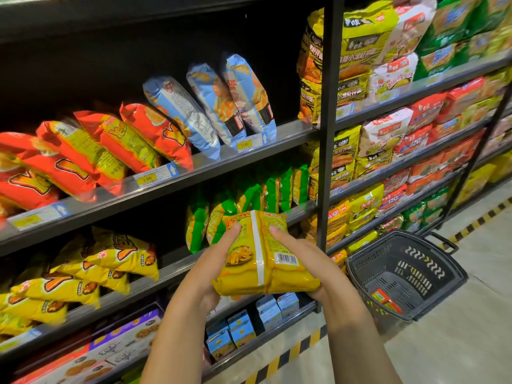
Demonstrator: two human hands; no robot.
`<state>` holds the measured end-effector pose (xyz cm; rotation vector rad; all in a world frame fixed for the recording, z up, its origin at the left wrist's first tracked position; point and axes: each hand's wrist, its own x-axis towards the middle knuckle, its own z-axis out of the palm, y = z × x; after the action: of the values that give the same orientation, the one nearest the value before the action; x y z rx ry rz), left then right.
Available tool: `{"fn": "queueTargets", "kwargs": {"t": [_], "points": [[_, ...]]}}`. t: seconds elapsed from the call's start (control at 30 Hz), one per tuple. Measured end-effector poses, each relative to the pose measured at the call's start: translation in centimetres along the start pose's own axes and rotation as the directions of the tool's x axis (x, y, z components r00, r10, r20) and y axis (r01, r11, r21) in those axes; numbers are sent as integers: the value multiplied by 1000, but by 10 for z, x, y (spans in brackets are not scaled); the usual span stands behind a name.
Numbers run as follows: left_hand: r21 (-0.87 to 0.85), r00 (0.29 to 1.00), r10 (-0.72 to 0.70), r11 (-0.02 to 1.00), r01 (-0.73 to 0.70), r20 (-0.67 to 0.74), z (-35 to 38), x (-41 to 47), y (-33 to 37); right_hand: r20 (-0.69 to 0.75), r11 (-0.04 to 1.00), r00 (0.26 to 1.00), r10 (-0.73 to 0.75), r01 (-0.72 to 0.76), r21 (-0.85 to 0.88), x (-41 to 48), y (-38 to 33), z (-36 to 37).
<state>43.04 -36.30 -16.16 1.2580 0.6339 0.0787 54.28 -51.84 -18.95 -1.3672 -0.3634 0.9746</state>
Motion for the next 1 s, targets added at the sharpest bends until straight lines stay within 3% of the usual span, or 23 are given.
{"fn": "queueTargets", "kwargs": {"t": [0.23,0.33,0.4,0.5,0.57,0.67,0.73,0.9,1.0], "points": [[2,997,44,999,-44,-57,-4,-8,1,6,983,999,41,-42,177,3,2,14],[15,994,82,997,-81,-77,-8,-8,-3,21,960,1000,-1,-4,280,2,9,22],[60,973,160,987,-152,-164,-12,-7,-7,-2,951,999,-49,47,305,5,16,23],[353,879,382,894,-274,-285,-17,-5,-11,-113,966,983,-147,168,196,6,21,25],[411,862,437,857,-312,-257,-14,-8,-12,-187,973,959,-214,227,52,7,23,29],[281,936,337,913,-297,-106,1,-16,-11,-204,958,936,-288,279,-70,6,22,39],[290,942,332,907,-306,-42,3,-16,-13,-162,951,937,-309,304,-56,7,22,41],[303,949,285,924,-235,-134,-4,-18,-15,-99,964,960,-262,266,30,3,19,35],[159,951,212,971,-179,-224,-9,-19,-18,-106,954,948,-299,301,-1,0,20,31]]}}
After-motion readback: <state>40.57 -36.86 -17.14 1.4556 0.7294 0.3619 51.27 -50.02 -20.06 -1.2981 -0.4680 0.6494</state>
